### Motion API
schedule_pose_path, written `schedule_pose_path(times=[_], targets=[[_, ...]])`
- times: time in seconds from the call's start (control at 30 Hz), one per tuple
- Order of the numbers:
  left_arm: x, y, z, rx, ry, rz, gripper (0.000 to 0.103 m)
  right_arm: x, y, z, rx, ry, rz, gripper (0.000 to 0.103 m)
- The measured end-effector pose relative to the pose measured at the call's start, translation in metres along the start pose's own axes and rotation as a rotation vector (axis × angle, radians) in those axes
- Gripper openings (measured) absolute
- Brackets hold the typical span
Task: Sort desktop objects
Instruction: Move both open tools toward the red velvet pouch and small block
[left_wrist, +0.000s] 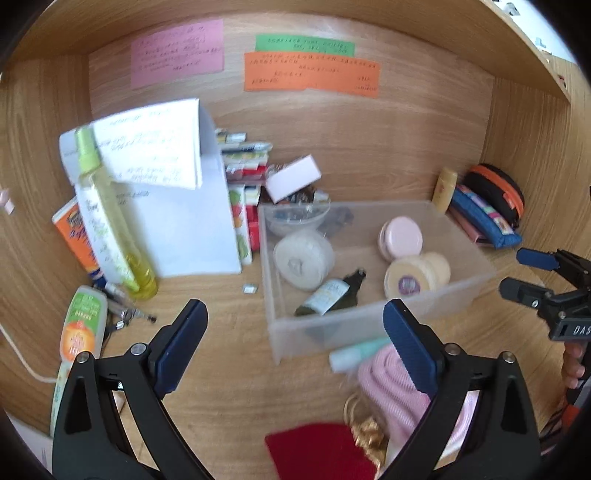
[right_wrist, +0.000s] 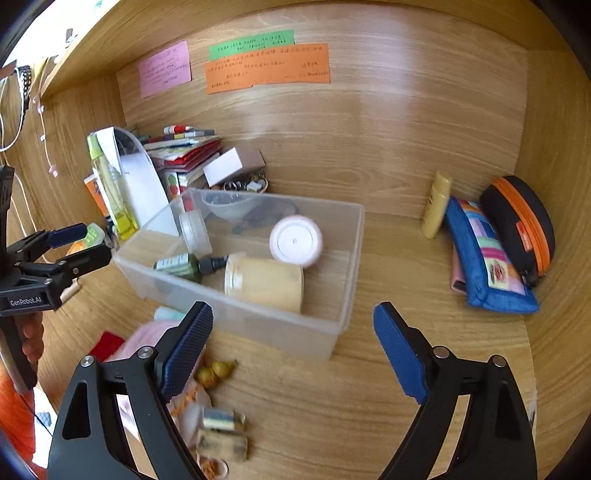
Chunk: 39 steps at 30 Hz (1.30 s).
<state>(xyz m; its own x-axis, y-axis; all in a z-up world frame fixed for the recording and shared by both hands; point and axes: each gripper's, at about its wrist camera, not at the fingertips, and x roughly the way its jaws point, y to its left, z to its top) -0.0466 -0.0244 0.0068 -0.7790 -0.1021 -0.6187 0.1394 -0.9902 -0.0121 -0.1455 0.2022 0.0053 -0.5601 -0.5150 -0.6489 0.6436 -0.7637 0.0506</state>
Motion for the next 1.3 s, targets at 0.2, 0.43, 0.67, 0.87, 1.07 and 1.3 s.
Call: schedule_pose_path(times=[0.2, 0.43, 0.67, 0.87, 1.07, 1.3], targets=[[-0.005, 0.007, -0.029, -0.01, 0.071, 0.012, 0.097, -0.005, -0.002, -0.023, -0.003, 0.032, -0.006, 0.088], [-0.017, 0.017, -0.06, -0.025, 0.124, 0.016, 0.097, -0.006, -0.001, -0.049, 0.008, 0.07, 0.0, 0.087], [-0.025, 0.021, -0.086, -0.031, 0.175, 0.011, 0.097, -0.013, 0.003, -0.068, 0.015, 0.083, -0.012, 0.087], [-0.022, 0.018, -0.095, -0.034, 0.214, -0.059, 0.097, -0.013, 0.007, -0.077, 0.016, 0.104, -0.002, 0.087], [-0.01, 0.005, -0.101, 0.043, 0.241, -0.08, 0.097, -0.01, 0.016, -0.081, -0.003, 0.103, -0.003, 0.087], [0.011, -0.002, -0.094, 0.092, 0.281, -0.125, 0.097, 0.003, 0.024, -0.079, -0.013, 0.127, 0.016, 0.085]])
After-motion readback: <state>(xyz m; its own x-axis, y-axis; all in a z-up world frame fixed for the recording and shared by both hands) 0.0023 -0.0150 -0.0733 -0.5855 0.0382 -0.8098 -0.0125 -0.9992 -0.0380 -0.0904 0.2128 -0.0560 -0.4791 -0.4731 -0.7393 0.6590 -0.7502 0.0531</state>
